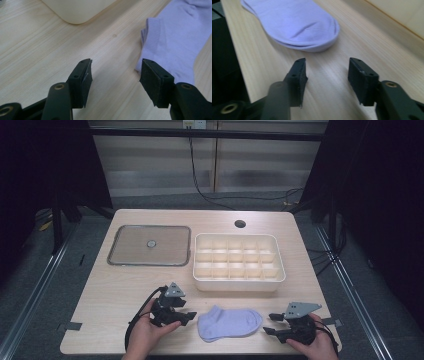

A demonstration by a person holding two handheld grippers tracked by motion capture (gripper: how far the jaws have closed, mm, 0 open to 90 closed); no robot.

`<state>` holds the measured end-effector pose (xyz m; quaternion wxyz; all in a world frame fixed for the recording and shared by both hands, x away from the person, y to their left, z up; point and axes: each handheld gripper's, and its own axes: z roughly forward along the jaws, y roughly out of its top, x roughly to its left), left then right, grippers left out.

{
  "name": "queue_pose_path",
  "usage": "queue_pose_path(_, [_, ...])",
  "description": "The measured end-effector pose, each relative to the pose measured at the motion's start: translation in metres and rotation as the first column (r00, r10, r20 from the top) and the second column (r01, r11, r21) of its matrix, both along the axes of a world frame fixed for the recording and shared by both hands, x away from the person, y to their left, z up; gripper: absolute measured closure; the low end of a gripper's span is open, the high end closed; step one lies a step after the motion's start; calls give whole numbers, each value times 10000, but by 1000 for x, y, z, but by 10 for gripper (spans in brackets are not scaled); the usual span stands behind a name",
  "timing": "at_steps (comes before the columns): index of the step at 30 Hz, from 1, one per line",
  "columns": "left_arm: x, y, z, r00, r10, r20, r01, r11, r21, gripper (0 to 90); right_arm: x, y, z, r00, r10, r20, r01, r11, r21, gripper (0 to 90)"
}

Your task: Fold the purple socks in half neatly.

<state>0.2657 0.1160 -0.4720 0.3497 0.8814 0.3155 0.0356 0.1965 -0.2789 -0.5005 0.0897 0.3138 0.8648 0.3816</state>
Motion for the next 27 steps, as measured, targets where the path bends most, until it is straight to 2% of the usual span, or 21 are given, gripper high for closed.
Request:
queue_pose_path(1, [-1, -1, 0, 10000, -13, -42, 13, 10000, -62, 427, 0, 0, 0, 10000, 0, 0, 0, 10000, 0, 503])
queue_pose_path(3, [-2, -2, 2, 10000, -67, -49, 67, 10000, -14, 450, -1, 2, 1, 9999, 137, -8, -137, 9999, -91, 569])
queue_pose_path(5, [-3, -4, 3, 9998, -194, -59, 195, 9998, 48, 454, -2, 3, 2, 9998, 177, -74, -178, 9997, -144, 587])
queue_pose_path(8, [-4, -8, 2, 9995, -290, -78, 291, 9995, 85, 475, -3, 6, 2, 9994, 310, -178, -312, 9994, -157, 663])
queue_pose_path(12, [-4, -12, 0, 9990, -315, -322, 320, 9994, 161, 494, -3, 8, 3, 9991, 377, -216, -383, 9989, -274, 713])
queue_pose_path(18, [-2, -20, 0, 9973, -270, -683, 285, 9994, 208, 522, -3, 12, 5, 9985, 485, -268, -498, 9975, -493, 744])
queue_pose_path(19, [-2, -20, 1, 9971, -345, -676, 370, 9987, 355, 526, -3, 12, 5, 9982, 501, -317, -515, 9976, -464, 745])
queue_pose_path(21, [-2, -24, -1, 9967, -259, -768, 276, 9994, 204, 529, -4, 13, 5, 9984, 469, -315, -484, 9977, -466, 747])
queue_pose_path(27, [0, -25, -1, 9974, -219, -694, 251, 9986, 462, 538, -4, 12, 5, 9984, 425, -370, -439, 9983, -372, 744])
